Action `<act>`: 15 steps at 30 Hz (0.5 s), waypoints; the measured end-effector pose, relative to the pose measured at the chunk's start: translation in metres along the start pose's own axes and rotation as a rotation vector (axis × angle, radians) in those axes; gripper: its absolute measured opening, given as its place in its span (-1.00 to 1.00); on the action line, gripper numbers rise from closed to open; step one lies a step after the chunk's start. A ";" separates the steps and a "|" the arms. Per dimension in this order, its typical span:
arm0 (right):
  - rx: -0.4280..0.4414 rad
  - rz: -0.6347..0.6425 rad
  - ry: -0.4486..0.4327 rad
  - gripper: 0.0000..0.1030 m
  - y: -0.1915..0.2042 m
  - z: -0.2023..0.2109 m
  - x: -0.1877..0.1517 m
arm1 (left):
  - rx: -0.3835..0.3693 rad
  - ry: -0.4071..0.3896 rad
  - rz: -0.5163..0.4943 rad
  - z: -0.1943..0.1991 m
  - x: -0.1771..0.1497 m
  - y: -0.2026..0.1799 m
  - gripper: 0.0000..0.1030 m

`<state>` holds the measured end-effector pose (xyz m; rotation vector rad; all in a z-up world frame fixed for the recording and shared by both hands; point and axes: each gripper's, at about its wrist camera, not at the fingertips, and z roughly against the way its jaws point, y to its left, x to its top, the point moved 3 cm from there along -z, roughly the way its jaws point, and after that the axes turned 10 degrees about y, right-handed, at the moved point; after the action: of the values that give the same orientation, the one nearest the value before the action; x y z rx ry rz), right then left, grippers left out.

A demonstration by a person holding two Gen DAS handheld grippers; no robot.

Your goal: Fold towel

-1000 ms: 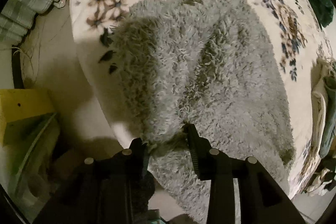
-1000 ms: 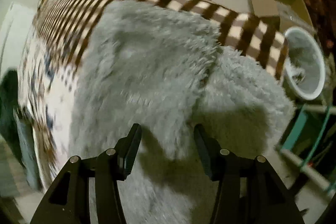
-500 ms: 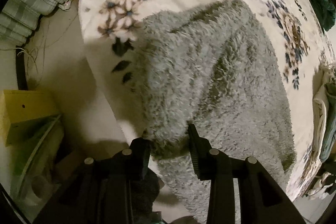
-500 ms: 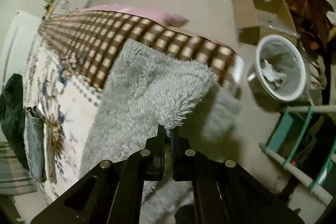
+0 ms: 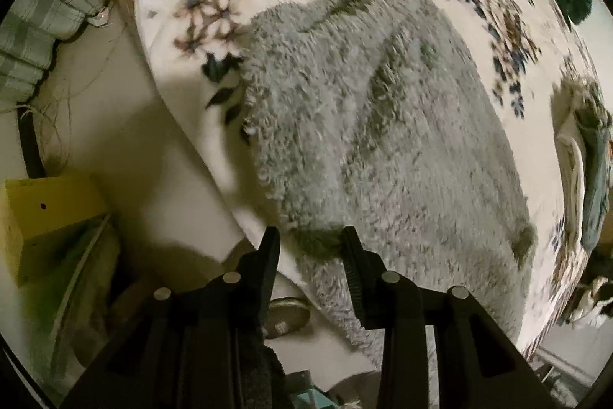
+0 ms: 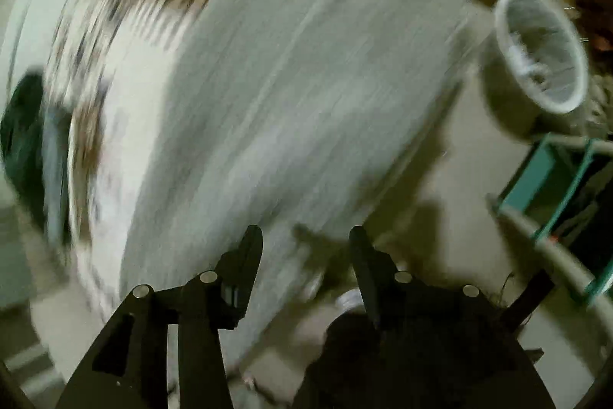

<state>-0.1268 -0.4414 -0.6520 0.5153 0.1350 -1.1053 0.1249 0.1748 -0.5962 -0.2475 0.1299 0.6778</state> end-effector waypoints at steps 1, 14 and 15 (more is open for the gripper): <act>0.019 0.033 0.039 -0.04 0.017 -0.016 -0.019 | 0.004 0.002 -0.008 -0.004 0.000 -0.001 -0.41; 0.100 0.090 0.079 -0.73 0.139 -0.171 -0.096 | -0.049 -0.045 0.008 -0.015 0.028 0.020 -0.84; 0.084 0.084 0.066 -0.77 0.141 -0.171 -0.099 | -0.059 -0.053 0.002 -0.010 0.028 0.021 -0.85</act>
<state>-0.0230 -0.2330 -0.7197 0.6277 0.1232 -1.0156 0.1325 0.2044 -0.6154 -0.2857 0.0595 0.6902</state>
